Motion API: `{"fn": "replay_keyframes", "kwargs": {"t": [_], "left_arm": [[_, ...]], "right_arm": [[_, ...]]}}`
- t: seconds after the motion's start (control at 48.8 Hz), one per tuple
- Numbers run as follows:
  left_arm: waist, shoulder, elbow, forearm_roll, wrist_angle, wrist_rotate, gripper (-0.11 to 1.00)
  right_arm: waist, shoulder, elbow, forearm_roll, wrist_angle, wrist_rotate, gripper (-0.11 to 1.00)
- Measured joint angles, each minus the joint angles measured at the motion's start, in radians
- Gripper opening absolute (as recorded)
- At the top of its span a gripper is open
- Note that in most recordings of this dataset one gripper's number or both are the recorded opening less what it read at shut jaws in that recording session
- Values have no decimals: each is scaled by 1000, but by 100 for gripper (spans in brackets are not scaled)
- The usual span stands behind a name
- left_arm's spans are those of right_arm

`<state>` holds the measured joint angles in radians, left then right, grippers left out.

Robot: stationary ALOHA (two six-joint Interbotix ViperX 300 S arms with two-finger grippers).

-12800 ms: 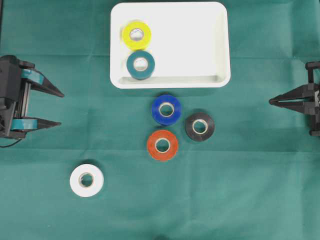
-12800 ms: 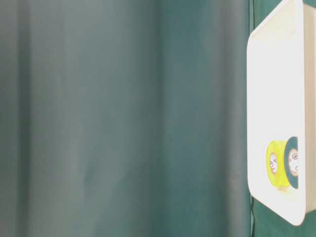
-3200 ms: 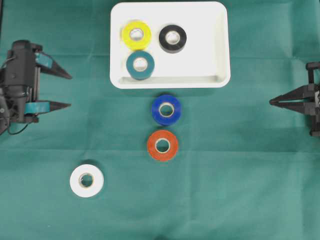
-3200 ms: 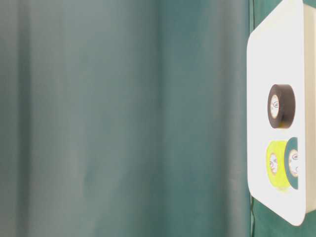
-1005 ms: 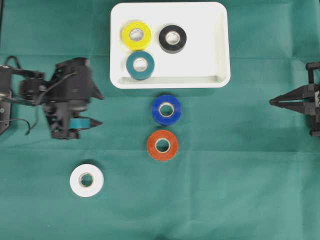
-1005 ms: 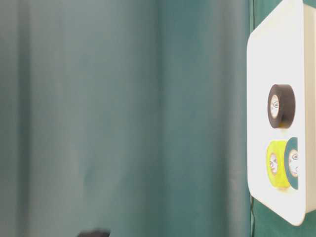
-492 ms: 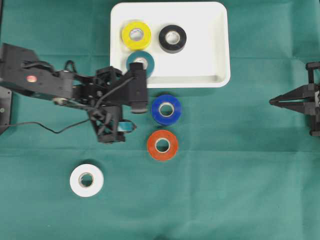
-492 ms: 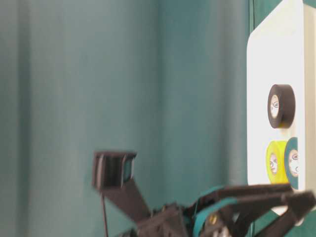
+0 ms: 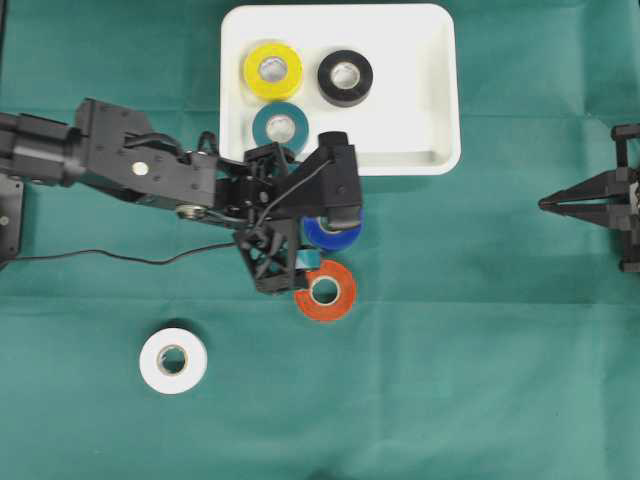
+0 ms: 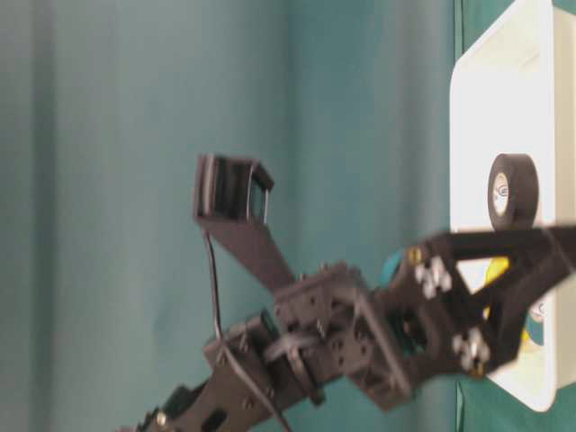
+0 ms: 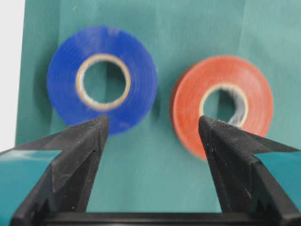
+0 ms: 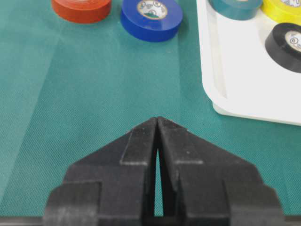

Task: Put the tape into the white case with the left arm.
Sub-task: 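Reach the left gripper over the blue tape roll, then lower and close the left gripper on the blue roll's rim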

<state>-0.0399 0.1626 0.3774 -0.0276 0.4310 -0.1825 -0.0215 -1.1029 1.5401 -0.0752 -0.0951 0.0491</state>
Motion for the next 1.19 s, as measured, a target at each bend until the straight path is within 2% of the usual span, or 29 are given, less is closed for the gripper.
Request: {"fn": "replay_keyframes", "kwargs": {"t": [0.287,0.451,0.862,1.19], "left_arm": [[-2,67,-101,0,14,-160,78],[-2,104,-130,0,71,-216,78],[14,163,-195,0,104,-229,78],[46,225,-201,0,130,-232,78]], "right_arm": [[0,0,0,0,-2,0,-9],[0,0,0,0,-2,0,-9],[0,0,0,0,-5,2,-9],[0,0,0,0,-5,2,-9]]}}
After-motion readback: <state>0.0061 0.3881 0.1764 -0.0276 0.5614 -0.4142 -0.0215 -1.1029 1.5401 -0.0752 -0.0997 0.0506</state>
